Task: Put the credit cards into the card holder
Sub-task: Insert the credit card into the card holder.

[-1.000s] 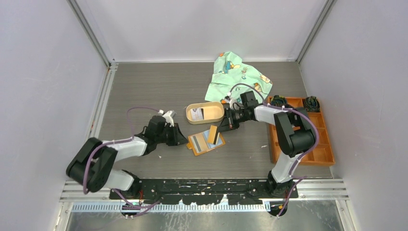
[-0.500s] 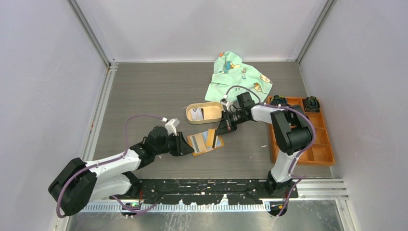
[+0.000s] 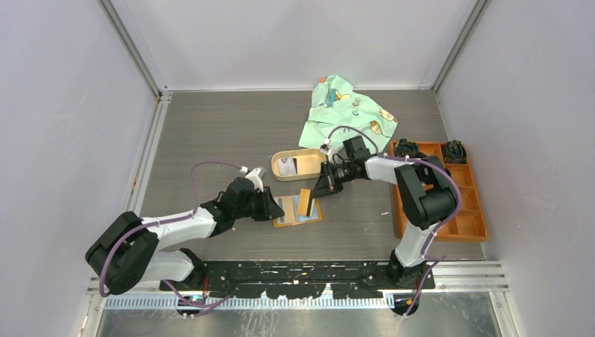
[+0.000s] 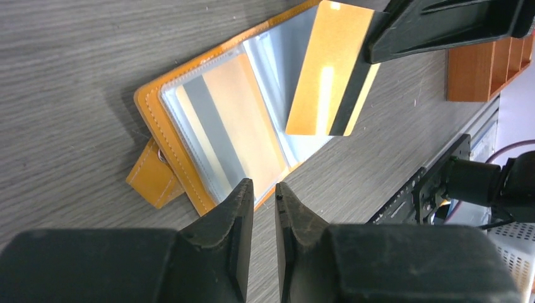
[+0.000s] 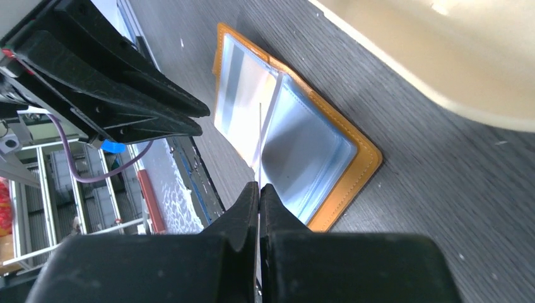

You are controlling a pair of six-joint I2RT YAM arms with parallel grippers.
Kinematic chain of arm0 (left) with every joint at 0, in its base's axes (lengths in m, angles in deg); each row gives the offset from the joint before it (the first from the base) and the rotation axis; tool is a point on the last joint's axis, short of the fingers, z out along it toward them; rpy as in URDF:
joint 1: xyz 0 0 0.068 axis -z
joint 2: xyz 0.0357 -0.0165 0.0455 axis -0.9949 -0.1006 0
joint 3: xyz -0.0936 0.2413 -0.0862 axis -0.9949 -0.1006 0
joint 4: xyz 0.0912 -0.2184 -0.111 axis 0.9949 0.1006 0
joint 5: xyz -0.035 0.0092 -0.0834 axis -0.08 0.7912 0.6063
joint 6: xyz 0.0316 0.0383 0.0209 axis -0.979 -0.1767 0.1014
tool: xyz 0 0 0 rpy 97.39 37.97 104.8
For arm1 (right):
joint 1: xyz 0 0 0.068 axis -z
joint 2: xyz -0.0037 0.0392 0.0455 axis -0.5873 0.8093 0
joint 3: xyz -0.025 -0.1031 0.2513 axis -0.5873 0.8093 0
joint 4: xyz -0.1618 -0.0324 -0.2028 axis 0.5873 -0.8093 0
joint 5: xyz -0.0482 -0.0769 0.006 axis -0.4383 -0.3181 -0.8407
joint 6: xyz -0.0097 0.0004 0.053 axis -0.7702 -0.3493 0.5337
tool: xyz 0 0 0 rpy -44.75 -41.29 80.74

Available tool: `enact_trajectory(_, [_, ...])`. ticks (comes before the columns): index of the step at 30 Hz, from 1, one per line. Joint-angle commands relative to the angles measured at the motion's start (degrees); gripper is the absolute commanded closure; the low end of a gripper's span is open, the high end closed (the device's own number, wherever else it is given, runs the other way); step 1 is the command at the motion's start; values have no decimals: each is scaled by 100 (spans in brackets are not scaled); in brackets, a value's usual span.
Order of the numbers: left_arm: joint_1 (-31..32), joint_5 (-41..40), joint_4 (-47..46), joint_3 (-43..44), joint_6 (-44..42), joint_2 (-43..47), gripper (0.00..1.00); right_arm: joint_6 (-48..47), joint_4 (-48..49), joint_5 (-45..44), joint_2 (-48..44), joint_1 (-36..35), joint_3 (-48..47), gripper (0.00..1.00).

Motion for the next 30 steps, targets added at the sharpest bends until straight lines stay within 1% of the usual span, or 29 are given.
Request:
enact_trajectory(1, [12, -306, 164, 372, -351, -104, 81, 56, 274, 223, -502, 137, -58, 99])
enact_trajectory(7, [14, -517, 415, 403, -504, -181, 84, 528, 829, 379, -316, 89, 59, 99])
enact_trajectory(12, [10, -547, 441, 399, -506, -219, 84, 647, 916, 357, 16, -12, 14, 99])
enact_trajectory(18, [4, -588, 454, 390, -536, -318, 85, 308, 433, 70, 215, -23, -112, 99])
enact_trajectory(30, [3, -605, 434, 408, -606, -479, 84, 69, 70, -133, 416, -187, -252, 99])
